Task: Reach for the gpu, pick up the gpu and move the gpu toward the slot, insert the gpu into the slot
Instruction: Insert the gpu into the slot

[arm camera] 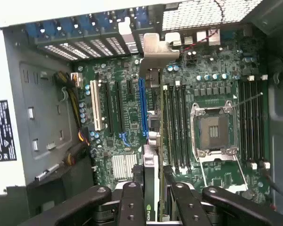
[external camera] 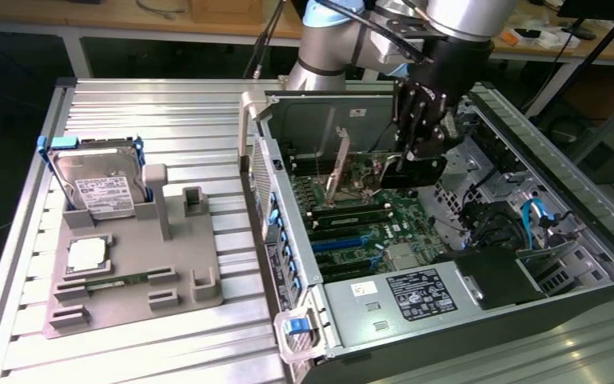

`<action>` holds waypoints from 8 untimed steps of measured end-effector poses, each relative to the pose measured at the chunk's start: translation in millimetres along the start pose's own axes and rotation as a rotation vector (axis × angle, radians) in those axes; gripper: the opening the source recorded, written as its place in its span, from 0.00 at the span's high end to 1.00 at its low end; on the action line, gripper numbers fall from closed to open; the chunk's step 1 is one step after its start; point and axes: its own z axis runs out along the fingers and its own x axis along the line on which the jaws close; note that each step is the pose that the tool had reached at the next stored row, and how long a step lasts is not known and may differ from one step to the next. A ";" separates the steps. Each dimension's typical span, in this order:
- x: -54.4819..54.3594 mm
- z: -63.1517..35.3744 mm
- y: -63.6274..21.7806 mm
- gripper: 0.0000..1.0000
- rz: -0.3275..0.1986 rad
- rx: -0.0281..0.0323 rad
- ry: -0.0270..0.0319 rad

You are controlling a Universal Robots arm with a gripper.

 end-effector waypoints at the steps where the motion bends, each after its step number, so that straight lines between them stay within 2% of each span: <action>1: 0.2 2.6 0.0 0.73 -0.045 0.0006 -0.0581; 2: 6.8 19.6 4.4 0.73 -0.072 0.0021 -0.0589; 3: 9.2 36.5 6.4 0.73 -0.076 0.0021 -0.0589; 5: 18.0 54.1 6.1 0.73 -0.082 0.0023 -0.0590; 6: 23.0 64.8 18.3 0.73 -0.082 0.0023 -0.0588; 7: 24.3 70.8 28.3 0.73 -0.082 0.0023 -0.0589; 8: 27.5 77.4 30.8 0.73 -0.083 0.0040 -0.0590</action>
